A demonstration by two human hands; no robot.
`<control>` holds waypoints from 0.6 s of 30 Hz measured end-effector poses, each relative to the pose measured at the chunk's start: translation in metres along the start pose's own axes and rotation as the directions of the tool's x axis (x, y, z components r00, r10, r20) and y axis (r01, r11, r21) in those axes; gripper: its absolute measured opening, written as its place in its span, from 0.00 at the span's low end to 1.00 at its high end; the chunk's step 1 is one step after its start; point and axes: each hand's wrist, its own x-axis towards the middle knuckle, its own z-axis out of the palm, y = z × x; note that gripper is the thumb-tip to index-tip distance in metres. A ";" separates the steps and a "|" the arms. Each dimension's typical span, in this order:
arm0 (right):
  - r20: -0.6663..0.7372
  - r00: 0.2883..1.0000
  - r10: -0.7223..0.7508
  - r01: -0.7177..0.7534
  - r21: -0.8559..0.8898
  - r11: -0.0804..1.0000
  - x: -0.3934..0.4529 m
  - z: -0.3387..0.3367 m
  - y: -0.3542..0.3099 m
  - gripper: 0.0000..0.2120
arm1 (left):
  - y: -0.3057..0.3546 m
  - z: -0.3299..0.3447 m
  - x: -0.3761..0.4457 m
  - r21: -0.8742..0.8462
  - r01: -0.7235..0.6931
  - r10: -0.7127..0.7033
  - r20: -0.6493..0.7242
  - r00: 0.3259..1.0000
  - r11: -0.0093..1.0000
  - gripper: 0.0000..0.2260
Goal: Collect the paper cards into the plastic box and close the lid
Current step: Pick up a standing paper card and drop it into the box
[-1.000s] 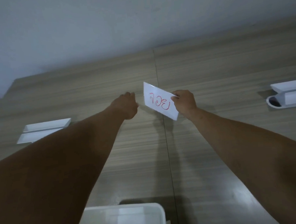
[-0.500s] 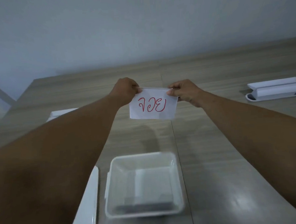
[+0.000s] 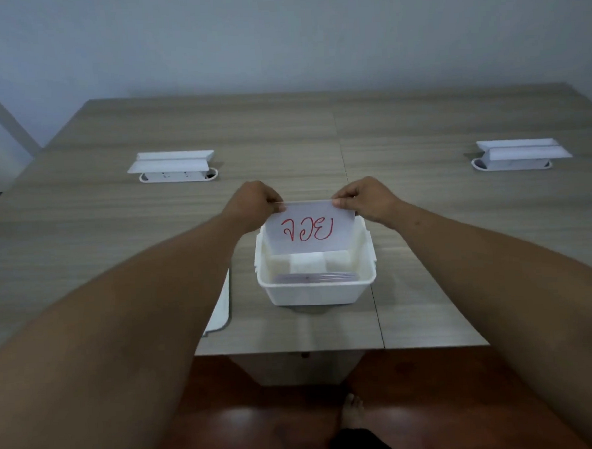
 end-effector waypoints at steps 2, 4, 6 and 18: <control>0.028 0.999 0.026 -0.025 -0.053 0.998 -0.011 0.007 0.011 0.11 | -0.006 0.014 -0.009 0.019 0.001 -0.002 0.048 0.999 1.000 0.09; 0.053 0.997 0.057 -0.052 -0.092 0.994 -0.017 0.012 0.024 0.10 | -0.010 0.027 -0.014 0.063 0.002 -0.008 0.097 0.995 0.998 0.09; 0.089 0.993 0.075 -0.062 -0.140 0.988 -0.022 0.017 0.036 0.10 | -0.016 0.042 -0.018 0.097 -0.002 -0.012 0.145 0.989 0.995 0.09; 0.489 0.840 0.235 -0.029 -0.392 0.919 -0.017 0.041 0.066 0.11 | -0.034 0.079 -0.013 0.276 0.023 -0.160 0.484 0.860 0.961 0.11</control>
